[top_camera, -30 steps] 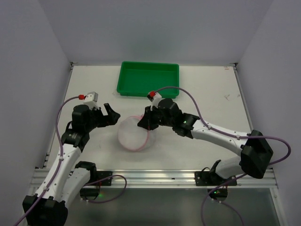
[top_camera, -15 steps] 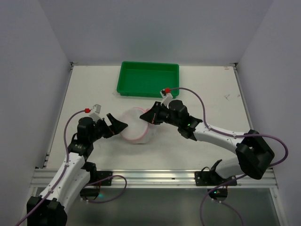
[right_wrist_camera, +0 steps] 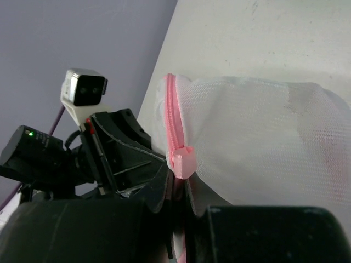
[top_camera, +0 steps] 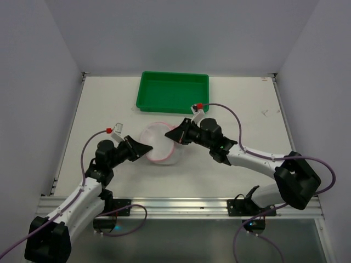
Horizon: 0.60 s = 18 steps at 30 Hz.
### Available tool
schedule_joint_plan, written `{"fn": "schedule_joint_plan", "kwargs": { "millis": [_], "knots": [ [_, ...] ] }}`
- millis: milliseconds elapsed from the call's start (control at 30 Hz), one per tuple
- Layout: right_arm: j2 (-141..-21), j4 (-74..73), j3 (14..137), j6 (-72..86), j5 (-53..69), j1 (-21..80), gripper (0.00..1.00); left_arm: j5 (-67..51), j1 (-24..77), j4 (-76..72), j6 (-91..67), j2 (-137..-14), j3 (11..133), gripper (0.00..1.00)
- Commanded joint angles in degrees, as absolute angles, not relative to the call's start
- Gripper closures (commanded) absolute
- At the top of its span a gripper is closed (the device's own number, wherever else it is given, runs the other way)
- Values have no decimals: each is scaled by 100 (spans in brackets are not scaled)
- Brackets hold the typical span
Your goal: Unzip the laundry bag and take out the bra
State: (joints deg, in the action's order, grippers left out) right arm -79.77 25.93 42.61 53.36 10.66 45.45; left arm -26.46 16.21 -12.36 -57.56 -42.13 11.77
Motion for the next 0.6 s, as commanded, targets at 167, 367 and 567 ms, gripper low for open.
{"fn": "schedule_joint_plan", "kwargs": {
  "millis": [167, 367, 567],
  "knots": [
    [-7050, 1404, 3893, 4712, 809, 4421, 100, -2540, 1652, -812, -4696, -4684, 2325, 100],
    [-6470, -716, 4139, 3403, 1177, 4421, 64, -3083, 1652, 542, -2595, -6272, 3742, 100],
    [-6126, -2142, 4701, 2444, 730, 4412, 18, -4075, 1687, 1037, -1837, -7258, 4657, 100]
  ]
}}
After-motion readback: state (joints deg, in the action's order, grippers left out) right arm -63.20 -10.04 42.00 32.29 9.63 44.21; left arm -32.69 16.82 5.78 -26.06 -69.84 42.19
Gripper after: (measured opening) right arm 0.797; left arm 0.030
